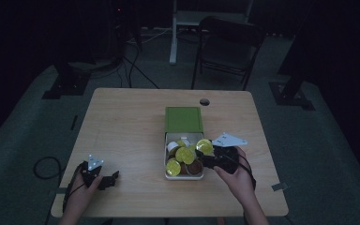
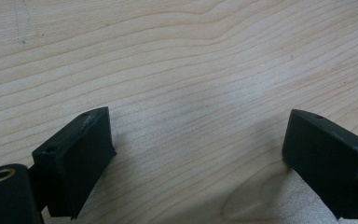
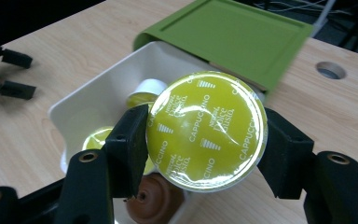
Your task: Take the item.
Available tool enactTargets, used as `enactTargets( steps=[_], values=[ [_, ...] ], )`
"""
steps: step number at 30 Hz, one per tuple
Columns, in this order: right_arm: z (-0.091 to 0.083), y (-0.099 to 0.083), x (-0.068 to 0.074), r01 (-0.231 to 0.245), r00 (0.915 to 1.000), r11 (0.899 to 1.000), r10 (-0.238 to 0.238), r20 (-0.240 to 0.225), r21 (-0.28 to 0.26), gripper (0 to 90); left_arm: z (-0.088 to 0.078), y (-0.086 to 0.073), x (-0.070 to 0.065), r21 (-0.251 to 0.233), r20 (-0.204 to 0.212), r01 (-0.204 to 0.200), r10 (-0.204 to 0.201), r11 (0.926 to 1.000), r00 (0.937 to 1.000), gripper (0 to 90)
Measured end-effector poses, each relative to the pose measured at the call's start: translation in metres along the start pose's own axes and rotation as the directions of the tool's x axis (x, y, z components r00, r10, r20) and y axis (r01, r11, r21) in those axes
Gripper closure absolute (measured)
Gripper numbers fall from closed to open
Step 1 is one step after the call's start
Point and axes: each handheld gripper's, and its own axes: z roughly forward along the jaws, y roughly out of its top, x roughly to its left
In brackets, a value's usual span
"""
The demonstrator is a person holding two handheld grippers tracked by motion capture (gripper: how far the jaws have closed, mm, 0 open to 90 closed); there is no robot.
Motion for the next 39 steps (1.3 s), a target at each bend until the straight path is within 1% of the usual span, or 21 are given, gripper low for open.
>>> enactTargets(
  steps=[7, 10, 17, 19, 23, 30, 32, 34, 39],
  values=[
    [-0.012, -0.007, -0.016, -0.025, 0.9989, 1.000, 0.025, 0.039, -0.010, 39.9, 0.000, 0.000, 0.000, 0.000, 0.000, 0.000, 0.000, 1.0000, 1.0000, 8.8],
    [-0.015, -0.010, -0.020, -0.033, 0.9982, 0.999, 0.033, 0.050, -0.005, 39.9, 0.000, 0.000, 0.000, 0.000, 0.000, 0.000, 0.000, 1.0000, 1.0000, 8.8],
    [-0.020, -0.022, -0.032, -0.062, 0.9940, 0.998, 0.062, 0.091, -0.001, 39.9, 0.000, 0.000, 0.000, 0.001, 0.000, -0.001, 0.001, 1.0000, 1.0000, 8.8],
    [-0.021, -0.026, -0.036, -0.062, 0.9928, 0.998, 0.061, 0.103, -0.001, 39.9, 0.000, 0.000, 0.000, 0.001, 0.000, -0.001, 0.001, 1.0000, 1.0000, 8.8],
    [-0.022, -0.035, -0.043, -0.072, 0.9907, 0.997, 0.072, 0.115, -0.005, 40.0, 0.000, 0.000, 0.000, 0.001, 0.000, -0.001, 0.001, 1.0000, 1.0000, 8.8],
    [-0.022, -0.052, -0.053, -0.099, 0.9841, 0.995, 0.094, 0.151, 0.027, 39.9, 0.000, 0.000, 0.000, 0.000, 0.000, 0.000, 0.000, 1.0000, 1.0000, 8.8],
    [-0.022, -0.057, -0.057, -0.107, 0.9814, 0.994, 0.101, 0.163, 0.030, 39.9, 0.000, 0.000, 0.000, 0.000, 0.000, 0.000, 0.000, 1.0000, 1.0000, 8.8],
    [-0.021, -0.063, -0.061, -0.123, 0.9795, 0.992, 0.116, 0.164, 0.030, 39.9, 0.000, 0.000, 0.000, 0.000, 0.000, 0.000, 0.000, 1.0000, 1.0000, 8.8],
    [-0.019, -0.079, -0.073, -0.153, 0.9710, 0.987, 0.139, 0.194, 0.057, 40.0, 0.000, 0.000, 0.000, -0.001, 0.001, 0.000, 0.000, 1.0000, 1.0000, 8.8]
  ],
)
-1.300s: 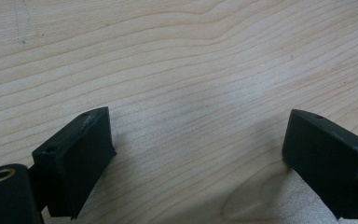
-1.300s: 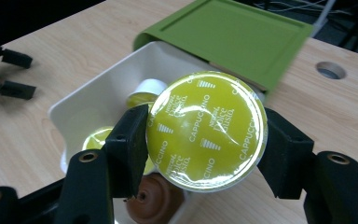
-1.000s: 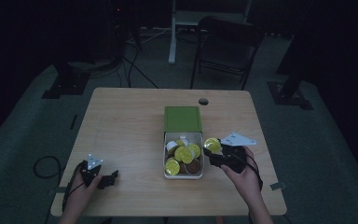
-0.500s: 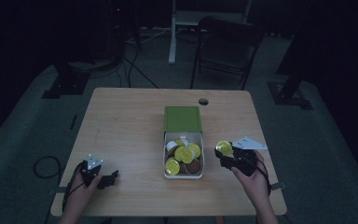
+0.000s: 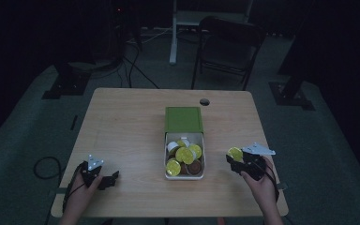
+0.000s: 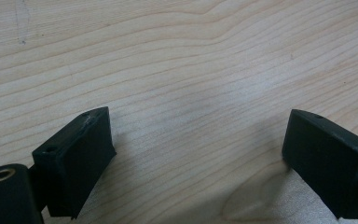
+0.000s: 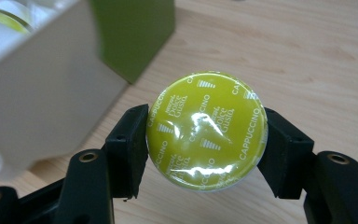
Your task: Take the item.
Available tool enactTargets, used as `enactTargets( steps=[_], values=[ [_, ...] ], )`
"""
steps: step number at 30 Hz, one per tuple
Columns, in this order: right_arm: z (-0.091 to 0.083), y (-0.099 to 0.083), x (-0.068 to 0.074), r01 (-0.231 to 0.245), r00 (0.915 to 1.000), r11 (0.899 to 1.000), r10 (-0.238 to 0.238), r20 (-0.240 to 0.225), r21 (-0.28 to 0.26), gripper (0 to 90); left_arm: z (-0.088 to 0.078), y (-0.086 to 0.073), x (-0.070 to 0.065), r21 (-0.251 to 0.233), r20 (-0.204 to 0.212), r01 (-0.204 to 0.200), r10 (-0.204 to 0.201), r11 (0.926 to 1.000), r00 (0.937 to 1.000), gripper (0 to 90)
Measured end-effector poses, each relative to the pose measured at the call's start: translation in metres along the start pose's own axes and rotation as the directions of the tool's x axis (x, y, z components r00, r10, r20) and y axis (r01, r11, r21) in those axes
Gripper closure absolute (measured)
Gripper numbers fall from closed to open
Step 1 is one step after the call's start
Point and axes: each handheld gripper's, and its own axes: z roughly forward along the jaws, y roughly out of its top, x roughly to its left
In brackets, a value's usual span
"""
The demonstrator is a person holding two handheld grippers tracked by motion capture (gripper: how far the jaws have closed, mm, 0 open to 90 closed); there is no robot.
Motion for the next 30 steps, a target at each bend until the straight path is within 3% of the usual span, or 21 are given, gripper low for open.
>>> enactTargets(
  steps=[14, 30],
  values=[
    [0.007, -0.032, -0.033, -0.053, 0.9961, 0.997, 0.049, 0.074, 0.060, 39.9, 0.000, 0.000, 0.000, 0.000, 0.000, 0.000, 0.000, 1.0000, 1.0000, 8.8],
    [-0.002, -0.054, -0.049, -0.088, 0.9918, 0.993, 0.080, 0.100, 0.081, 39.9, 0.000, 0.000, 0.000, 0.000, 0.000, 0.000, 0.000, 1.0000, 1.0000, 8.8]
  ],
)
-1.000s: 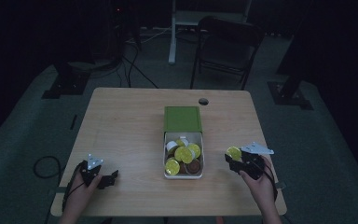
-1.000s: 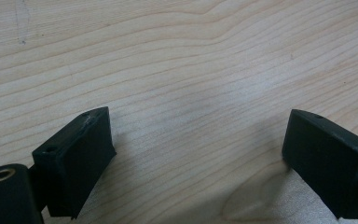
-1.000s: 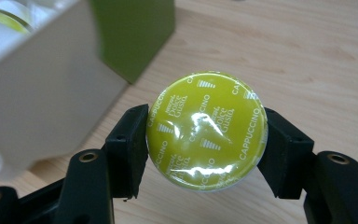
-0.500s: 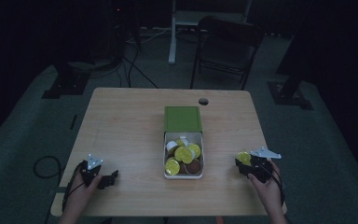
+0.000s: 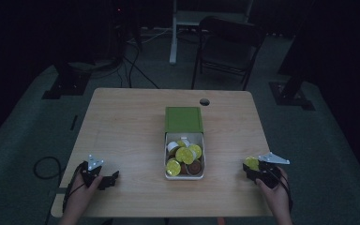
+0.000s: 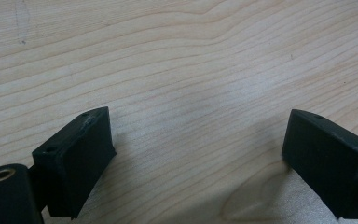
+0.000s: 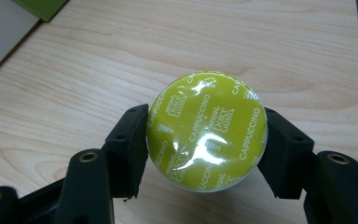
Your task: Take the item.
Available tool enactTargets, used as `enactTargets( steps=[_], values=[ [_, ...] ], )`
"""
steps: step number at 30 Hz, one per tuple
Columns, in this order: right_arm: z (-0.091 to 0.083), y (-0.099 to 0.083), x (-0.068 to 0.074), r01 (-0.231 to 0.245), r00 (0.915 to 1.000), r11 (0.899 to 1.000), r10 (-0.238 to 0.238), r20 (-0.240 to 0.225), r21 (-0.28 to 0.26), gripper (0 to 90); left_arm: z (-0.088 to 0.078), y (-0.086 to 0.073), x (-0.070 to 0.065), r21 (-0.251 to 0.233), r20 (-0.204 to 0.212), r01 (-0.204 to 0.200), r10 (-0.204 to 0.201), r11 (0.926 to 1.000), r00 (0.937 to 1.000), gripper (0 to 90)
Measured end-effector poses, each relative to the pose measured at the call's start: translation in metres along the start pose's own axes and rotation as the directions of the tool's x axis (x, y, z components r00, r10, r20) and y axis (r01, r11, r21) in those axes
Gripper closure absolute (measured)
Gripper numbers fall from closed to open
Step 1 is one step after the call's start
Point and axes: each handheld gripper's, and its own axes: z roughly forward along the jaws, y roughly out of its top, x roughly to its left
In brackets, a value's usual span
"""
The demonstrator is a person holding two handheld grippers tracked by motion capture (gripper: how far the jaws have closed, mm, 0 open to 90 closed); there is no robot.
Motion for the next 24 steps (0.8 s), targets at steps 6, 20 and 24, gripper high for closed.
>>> enactTargets(
  steps=[6, 20, 24],
  values=[
    [-0.002, -0.007, -0.006, -0.004, 0.9999, 1.000, 0.003, 0.016, 0.013, 39.9, 0.000, 0.000, 0.000, 0.001, 0.000, 0.000, 0.000, 1.0000, 1.0000, 8.8],
    [0.004, -0.015, -0.008, 0.006, 0.9999, 0.998, -0.007, 0.012, 0.057, 39.7, 0.000, 0.000, 0.000, 0.000, 0.000, 0.000, 0.000, 1.0000, 1.0000, 8.8],
    [0.005, -0.014, -0.008, -0.007, 0.9998, 0.999, 0.008, -0.019, 0.054, 39.7, 0.000, 0.000, 0.000, 0.000, 0.000, 0.000, 0.000, 1.0000, 1.0000, 8.8]
  ],
)
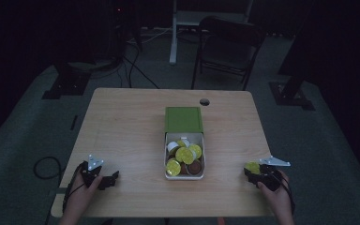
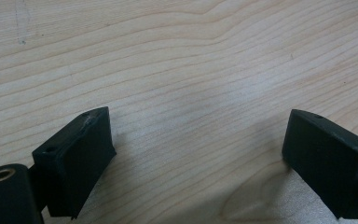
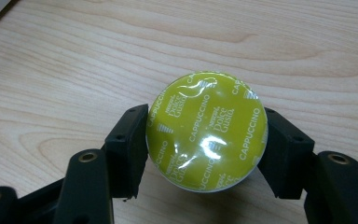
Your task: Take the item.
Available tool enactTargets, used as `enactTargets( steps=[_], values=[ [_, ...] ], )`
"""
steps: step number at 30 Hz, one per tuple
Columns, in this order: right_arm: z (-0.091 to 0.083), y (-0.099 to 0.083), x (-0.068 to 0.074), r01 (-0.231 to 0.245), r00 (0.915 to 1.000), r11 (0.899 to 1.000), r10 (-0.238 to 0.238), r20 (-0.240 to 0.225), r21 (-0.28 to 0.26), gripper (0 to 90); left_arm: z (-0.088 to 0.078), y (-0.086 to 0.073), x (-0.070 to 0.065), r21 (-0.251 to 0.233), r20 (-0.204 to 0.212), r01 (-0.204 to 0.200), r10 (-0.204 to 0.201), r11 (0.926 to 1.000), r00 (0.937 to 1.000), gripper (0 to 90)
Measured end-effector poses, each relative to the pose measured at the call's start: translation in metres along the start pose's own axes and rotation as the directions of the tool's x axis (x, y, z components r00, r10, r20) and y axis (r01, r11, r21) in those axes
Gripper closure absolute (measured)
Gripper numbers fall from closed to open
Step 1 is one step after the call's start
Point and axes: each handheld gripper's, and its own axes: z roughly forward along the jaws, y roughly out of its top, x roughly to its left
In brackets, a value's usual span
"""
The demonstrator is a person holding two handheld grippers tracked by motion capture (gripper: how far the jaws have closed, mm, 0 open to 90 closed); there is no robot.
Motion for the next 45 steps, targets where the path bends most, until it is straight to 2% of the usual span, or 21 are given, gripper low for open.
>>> enactTargets(
  steps=[5, 9, 15, 21, 25, 29, 31, 37, 41, 45],
  values=[
    [0.001, 0.000, -0.001, -0.015, 0.9999, 1.000, 0.015, -0.004, -0.009, 38.7, 0.000, 0.000, 0.000, 0.000, 0.000, 0.000, 0.000, 1.0000, 1.0000, 8.8],
    [-0.001, 0.001, -0.002, -0.026, 0.9996, 0.999, 0.026, -0.006, -0.022, 30.0, 0.000, 0.000, 0.000, 0.000, 0.000, 0.000, 0.000, 1.0000, 1.0000, 8.8],
    [-0.006, 0.008, -0.001, -0.025, 0.9997, 0.999, 0.025, -0.003, -0.048, 24.0, 0.000, 0.000, 0.000, 0.000, 0.000, 0.000, 0.000, 1.0000, 1.0000, 8.8],
    [-0.012, 0.019, 0.002, -0.009, 0.9999, 0.997, 0.008, -0.008, -0.074, 22.0, 0.000, 0.000, 0.000, -0.001, 0.000, 0.000, 0.000, 1.0000, 1.0000, 8.8],
    [-0.016, 0.028, 0.007, 0.001, 0.9994, 0.996, -0.005, -0.033, -0.092, 20.3, 0.000, 0.000, 0.000, 0.000, 0.000, 0.000, 0.000, 1.0000, 1.0000, 8.8],
    [-0.015, 0.035, 0.014, 0.006, 0.9963, 0.994, -0.016, -0.084, -0.113, 15.8, 0.000, 0.000, 0.000, 0.000, 0.000, 0.000, 0.000, 1.0000, 1.0000, 8.8],
    [-0.013, 0.036, 0.018, 0.036, 0.9948, 0.993, -0.046, -0.091, -0.114, 15.8, 0.000, 0.000, 0.000, -0.001, 0.000, 0.000, 0.000, 1.0000, 1.0000, 8.8],
    [-0.007, 0.040, 0.031, 0.075, 0.9857, 0.988, -0.094, -0.140, -0.136, 15.8, 0.000, 0.000, 0.000, -0.001, 0.000, 0.000, 0.000, 1.0000, 1.0000, 8.8],
    [-0.002, 0.042, 0.042, 0.130, 0.9778, 0.984, -0.148, -0.149, -0.126, 15.8, 0.000, 0.000, 0.000, -0.001, 0.000, 0.000, 0.000, 1.0000, 1.0000, 8.8],
    [0.002, 0.043, 0.051, 0.157, 0.9687, 0.980, -0.177, -0.174, -0.124, 15.7, 0.000, 0.000, 0.000, -0.001, 0.000, 0.000, 0.000, 1.0000, 1.0000, 8.8]
  ],
)
